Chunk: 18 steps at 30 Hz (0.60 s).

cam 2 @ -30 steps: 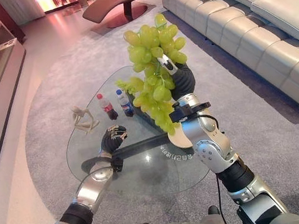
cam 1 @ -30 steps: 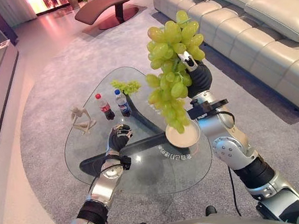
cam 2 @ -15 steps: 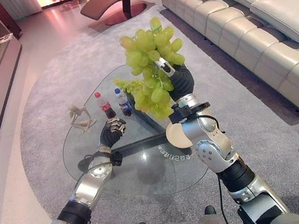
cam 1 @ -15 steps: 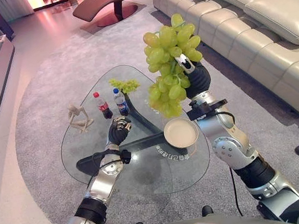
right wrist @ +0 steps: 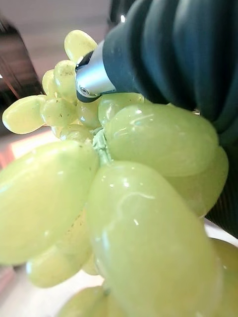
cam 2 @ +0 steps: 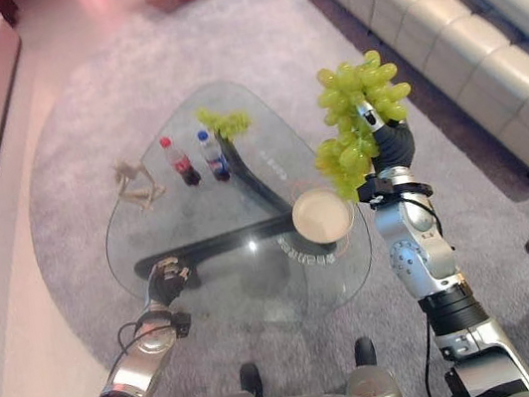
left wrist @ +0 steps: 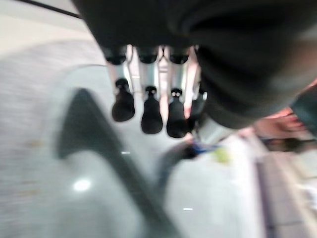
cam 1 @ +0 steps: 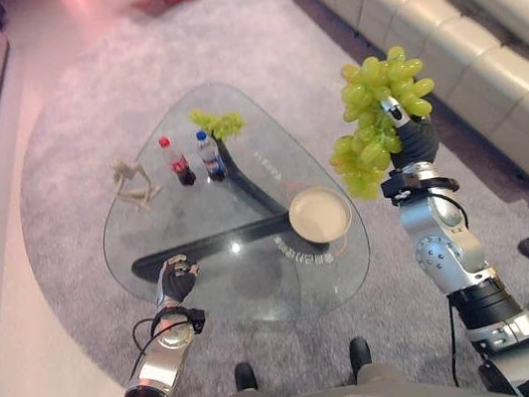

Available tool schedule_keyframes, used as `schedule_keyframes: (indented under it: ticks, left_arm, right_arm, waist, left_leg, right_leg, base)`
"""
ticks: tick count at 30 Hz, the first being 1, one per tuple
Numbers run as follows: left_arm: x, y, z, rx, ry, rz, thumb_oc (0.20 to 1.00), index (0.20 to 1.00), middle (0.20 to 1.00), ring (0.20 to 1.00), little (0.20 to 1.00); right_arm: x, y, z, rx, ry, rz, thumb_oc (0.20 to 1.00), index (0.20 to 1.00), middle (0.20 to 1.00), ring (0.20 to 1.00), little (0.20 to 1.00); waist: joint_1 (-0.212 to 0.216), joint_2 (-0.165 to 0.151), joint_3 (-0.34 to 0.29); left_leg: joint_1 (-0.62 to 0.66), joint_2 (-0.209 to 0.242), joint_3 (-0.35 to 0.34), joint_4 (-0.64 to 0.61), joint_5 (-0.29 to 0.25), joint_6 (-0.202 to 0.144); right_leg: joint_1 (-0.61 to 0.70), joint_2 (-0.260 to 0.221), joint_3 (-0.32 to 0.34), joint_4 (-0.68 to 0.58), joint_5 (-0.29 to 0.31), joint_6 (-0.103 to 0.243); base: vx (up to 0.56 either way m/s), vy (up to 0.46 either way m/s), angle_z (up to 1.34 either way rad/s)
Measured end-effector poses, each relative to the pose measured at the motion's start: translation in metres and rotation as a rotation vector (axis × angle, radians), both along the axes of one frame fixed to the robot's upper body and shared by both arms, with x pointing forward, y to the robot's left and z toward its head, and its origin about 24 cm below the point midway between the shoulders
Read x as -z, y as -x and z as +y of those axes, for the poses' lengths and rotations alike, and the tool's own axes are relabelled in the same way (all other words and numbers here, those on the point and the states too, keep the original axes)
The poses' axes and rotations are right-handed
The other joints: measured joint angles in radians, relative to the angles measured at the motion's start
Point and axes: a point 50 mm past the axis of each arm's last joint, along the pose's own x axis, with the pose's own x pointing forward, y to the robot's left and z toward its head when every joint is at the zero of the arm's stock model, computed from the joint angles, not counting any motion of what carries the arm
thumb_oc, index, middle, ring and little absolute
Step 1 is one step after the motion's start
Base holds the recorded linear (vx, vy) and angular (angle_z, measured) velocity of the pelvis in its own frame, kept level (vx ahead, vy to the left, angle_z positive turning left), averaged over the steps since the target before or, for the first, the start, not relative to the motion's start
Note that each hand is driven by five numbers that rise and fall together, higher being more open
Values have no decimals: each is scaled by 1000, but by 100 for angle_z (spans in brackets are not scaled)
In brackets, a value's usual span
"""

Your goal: Pick up fruits into the plate

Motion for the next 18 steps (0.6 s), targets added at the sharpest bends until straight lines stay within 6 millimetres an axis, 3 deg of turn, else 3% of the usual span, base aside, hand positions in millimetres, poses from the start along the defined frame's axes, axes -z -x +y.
schedule_keyframes:
  ticks: [8, 18]
  left_arm:
    - [23, 16, 20, -101, -32, 113, 200, 200, 200, 200, 200]
    - [41, 27, 34, -201, 80, 218, 200, 200, 200, 200, 200]
  right_arm:
    - [28, -9, -16, 89, 63, 136, 200, 200, 200, 200, 200]
    - [23, -33, -48, 196, 305, 197, 200, 200, 200, 200, 200]
  waist:
    - [16, 19, 117]
    - [42, 29, 223]
  left_leg:
    - [-33, -1, -10, 0, 3, 0]
    - [-104, -4, -29, 12, 7, -3]
  right_leg:
    - [-25, 0, -15, 0, 4, -1]
    - [-74, -2, -34, 1, 6, -3]
  base:
    - [-55, 0, 4]
    - [-36, 10, 5]
